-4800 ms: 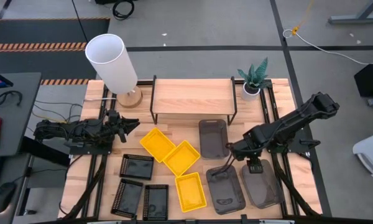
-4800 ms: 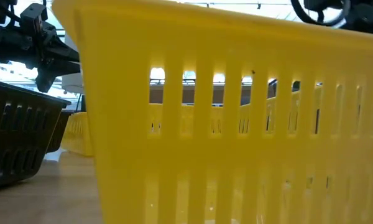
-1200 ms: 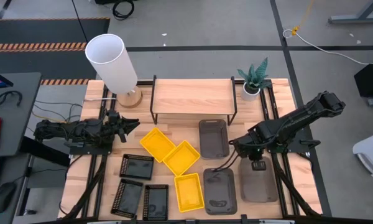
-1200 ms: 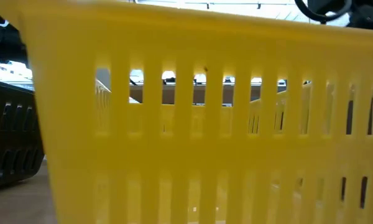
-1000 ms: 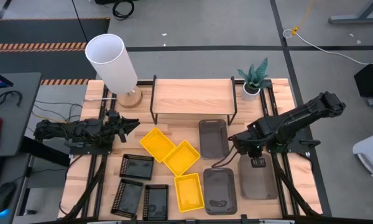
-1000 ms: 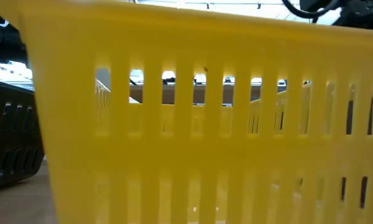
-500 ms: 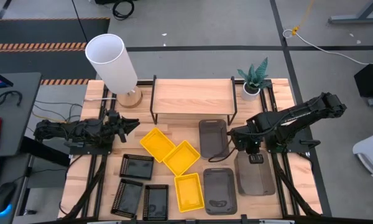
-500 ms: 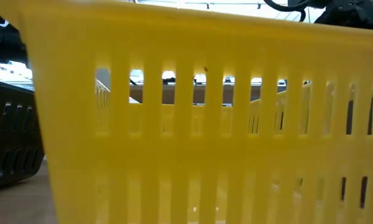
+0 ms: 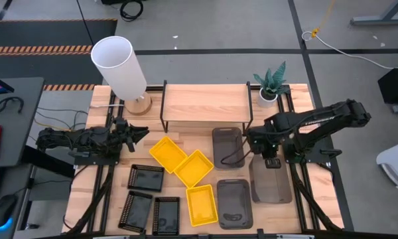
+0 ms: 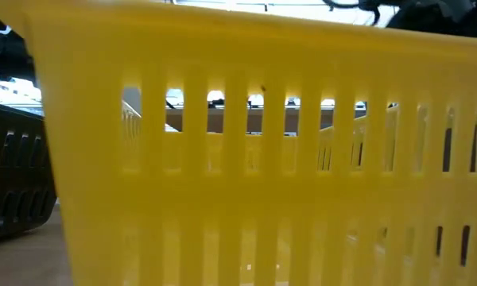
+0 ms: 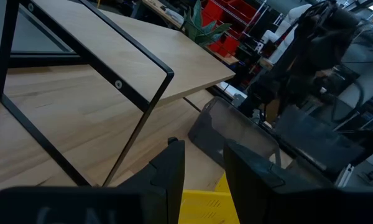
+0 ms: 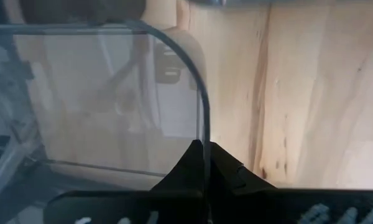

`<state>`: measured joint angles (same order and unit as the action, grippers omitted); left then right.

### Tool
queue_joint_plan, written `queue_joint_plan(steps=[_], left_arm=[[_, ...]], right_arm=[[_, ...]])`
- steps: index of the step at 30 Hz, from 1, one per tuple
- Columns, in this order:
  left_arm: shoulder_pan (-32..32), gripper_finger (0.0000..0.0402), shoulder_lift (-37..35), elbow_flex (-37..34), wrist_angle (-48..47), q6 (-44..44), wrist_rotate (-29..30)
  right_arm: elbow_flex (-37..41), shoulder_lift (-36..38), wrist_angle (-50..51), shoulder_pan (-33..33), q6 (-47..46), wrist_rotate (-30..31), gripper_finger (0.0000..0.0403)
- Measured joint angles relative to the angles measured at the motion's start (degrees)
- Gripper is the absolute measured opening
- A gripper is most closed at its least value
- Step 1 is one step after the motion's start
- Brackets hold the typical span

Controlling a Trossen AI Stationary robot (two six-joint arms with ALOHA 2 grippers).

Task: Stack baskets on shelf by color
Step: Stack the bottom right transparent black bin on top of the bottom left black bin

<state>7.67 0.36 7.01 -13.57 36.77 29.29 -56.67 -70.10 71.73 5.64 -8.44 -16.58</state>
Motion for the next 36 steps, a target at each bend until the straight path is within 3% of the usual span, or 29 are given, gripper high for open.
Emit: queue_joint_plan(steps=[8, 17, 27, 36], left_arm=[[0.0, 0.0117, 0.0, 0.0, 0.0, 0.0, 0.0], [0.0, 0.0117, 0.0, 0.0, 0.0, 0.0, 0.0], [0.0, 0.0117, 0.0, 0.0, 0.0, 0.0, 0.0], [0.0, 0.0117, 0.0, 0.0, 0.0, 0.0, 0.0]], right_arm=[[-13.4, -1.6, 1.9, -3.2, 0.7, 2.5, 0.0004], [-24.0, -10.1, 3.9, -8.2, 5.5, 3.5, 0.0004], [-25.9, -17.4, 4.3, -9.8, 8.5, 4.9, 0.0005], [-25.9, -19.0, 2.9, -9.0, 4.6, 3.0, 0.0005]])
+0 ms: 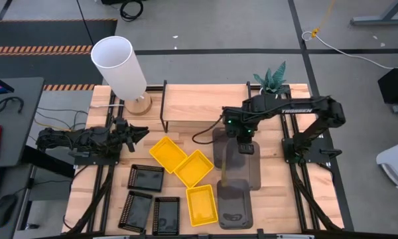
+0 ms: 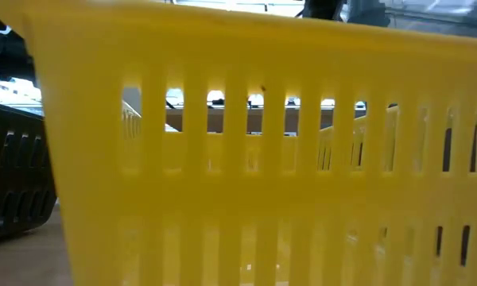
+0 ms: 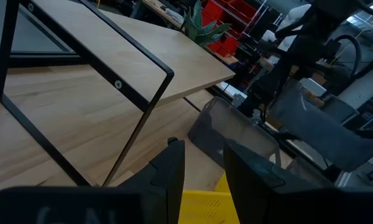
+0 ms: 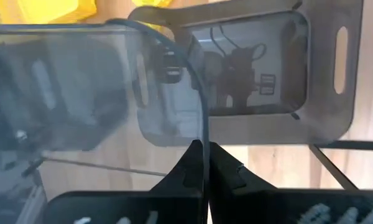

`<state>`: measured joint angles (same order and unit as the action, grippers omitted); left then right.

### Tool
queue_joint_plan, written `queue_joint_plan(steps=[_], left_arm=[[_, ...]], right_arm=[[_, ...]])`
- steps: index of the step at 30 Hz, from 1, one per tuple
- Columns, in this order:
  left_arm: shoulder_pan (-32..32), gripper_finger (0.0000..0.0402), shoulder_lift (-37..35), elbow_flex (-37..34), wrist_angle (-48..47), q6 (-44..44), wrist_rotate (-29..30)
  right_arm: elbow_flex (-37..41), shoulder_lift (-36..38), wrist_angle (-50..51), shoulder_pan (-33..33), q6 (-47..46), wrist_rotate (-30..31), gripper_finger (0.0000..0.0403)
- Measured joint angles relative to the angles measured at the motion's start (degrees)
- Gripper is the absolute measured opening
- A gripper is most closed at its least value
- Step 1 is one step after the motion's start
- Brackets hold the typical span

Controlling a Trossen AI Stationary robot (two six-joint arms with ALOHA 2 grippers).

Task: Stack baskets on shelf by color
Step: Stack the bottom right transparent black bin on top of the bottom left black bin

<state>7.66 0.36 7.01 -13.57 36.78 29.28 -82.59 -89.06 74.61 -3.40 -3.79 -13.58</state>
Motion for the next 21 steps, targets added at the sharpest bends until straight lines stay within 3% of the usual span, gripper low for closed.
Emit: queue_joint_plan(steps=[13, 21], left_arm=[[0.0, 0.0117, 0.0, 0.0, 0.0, 0.0, 0.0], [0.0, 0.0117, 0.0, 0.0, 0.0, 0.0, 0.0]], right_arm=[[0.0, -0.3, -6.6, 7.2, -5.3, -7.2, 0.0006], [0.0, -0.3, -9.4, 14.0, -8.1, -7.1, 0.0006]])
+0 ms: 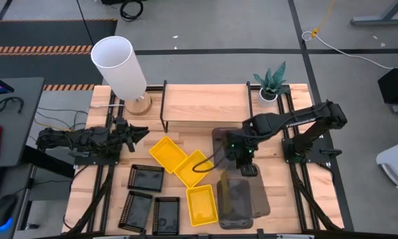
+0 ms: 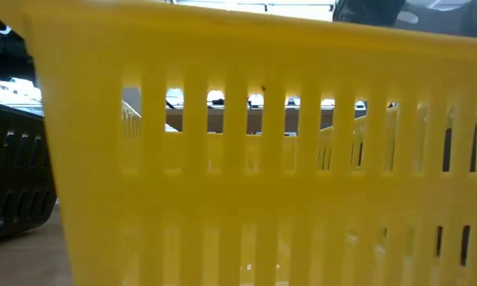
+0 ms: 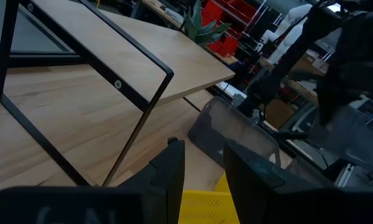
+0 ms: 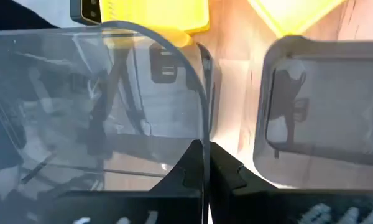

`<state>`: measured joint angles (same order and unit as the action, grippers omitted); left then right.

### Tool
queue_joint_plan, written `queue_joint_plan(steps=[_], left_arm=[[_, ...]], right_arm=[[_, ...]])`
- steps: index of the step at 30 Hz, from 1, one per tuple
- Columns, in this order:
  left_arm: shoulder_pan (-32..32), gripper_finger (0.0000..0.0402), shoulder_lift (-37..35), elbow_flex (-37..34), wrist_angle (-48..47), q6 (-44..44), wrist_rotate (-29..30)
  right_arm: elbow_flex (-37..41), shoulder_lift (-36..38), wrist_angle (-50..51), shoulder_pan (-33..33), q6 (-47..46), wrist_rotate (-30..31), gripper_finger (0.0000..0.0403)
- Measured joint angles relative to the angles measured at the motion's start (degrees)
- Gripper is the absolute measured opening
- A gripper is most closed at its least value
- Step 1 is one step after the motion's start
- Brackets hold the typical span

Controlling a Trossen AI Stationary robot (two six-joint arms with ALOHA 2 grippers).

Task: Stack baskets on shelf by color
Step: Stack the bottom right transparent black bin on top of the bottom left black bin

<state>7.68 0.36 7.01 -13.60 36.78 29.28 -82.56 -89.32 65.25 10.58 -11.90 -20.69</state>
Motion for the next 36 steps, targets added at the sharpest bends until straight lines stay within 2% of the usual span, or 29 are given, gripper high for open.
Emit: queue_joint_plan(steps=[4, 13, 21, 27, 36], left_arm=[[0.0, 0.0117, 0.0, 0.0, 0.0, 0.0, 0.0], [0.0, 0.0117, 0.0, 0.0, 0.0, 0.0, 0.0], [0.0, 0.0117, 0.0, 0.0, 0.0, 0.0, 0.0], [0.0, 0.0117, 0.0, 0.0, 0.0, 0.0, 0.0], [0.0, 0.0117, 0.0, 0.0, 0.0, 0.0, 0.0]], right_arm=[[0.0, 0.0, -0.6, 1.3, -2.2, 3.2, 0.0006], [0.1, 0.0, -4.0, 1.4, -4.6, 5.8, 0.0006], [0.1, 0.0, -3.9, 1.5, -4.6, 3.8, 0.0006], [0.1, -0.1, -3.8, 2.5, -4.5, 6.3, 0.0007], [0.8, -1.8, -3.0, 4.8, -5.3, 6.3, 0.0005]])
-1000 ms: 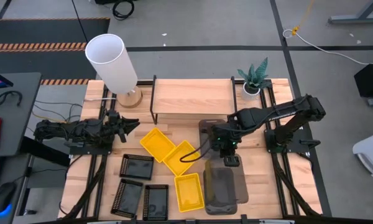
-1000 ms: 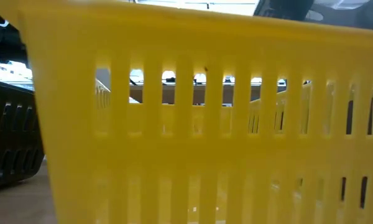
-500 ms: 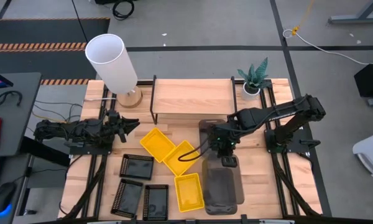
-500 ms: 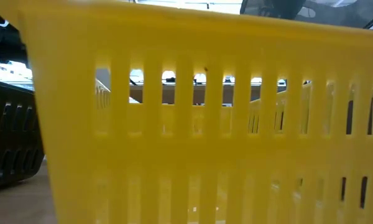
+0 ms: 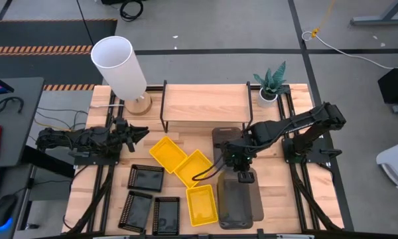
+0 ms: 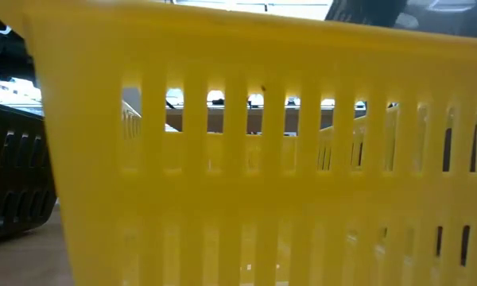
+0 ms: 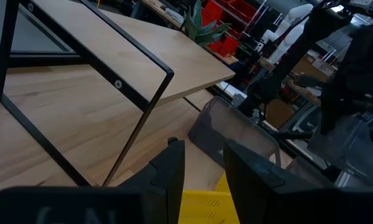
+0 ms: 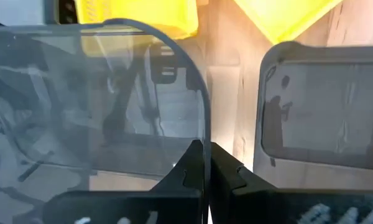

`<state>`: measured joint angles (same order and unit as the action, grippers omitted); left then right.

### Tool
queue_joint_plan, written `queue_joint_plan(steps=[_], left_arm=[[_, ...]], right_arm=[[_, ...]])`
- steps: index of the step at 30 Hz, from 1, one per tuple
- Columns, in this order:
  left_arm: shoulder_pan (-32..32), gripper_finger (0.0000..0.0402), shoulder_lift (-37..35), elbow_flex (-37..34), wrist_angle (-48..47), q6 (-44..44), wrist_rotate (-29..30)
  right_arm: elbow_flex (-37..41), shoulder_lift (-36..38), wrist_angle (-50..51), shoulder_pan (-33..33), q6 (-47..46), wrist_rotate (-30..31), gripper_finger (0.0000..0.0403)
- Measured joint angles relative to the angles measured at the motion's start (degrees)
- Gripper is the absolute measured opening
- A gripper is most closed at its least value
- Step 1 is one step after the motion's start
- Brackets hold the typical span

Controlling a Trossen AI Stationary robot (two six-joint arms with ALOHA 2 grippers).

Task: Stack baskets on shelf by color
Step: Stack the bottom right transparent black bin on top of the bottom left black bin

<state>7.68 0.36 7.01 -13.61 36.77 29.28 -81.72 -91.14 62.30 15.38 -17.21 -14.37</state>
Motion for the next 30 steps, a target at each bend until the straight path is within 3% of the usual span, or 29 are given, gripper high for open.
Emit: queue_joint_plan(steps=[24, 30], left_arm=[[0.0, 0.0117, 0.0, 0.0, 0.0, 0.0, 0.0], [0.0, 0.0117, 0.0, 0.0, 0.0, 0.0, 0.0]], right_arm=[[0.5, -11.4, 0.7, 5.3, -3.6, 5.8, 0.0008], [0.5, -13.0, 0.8, 6.3, -3.2, 7.5, 0.0044]])
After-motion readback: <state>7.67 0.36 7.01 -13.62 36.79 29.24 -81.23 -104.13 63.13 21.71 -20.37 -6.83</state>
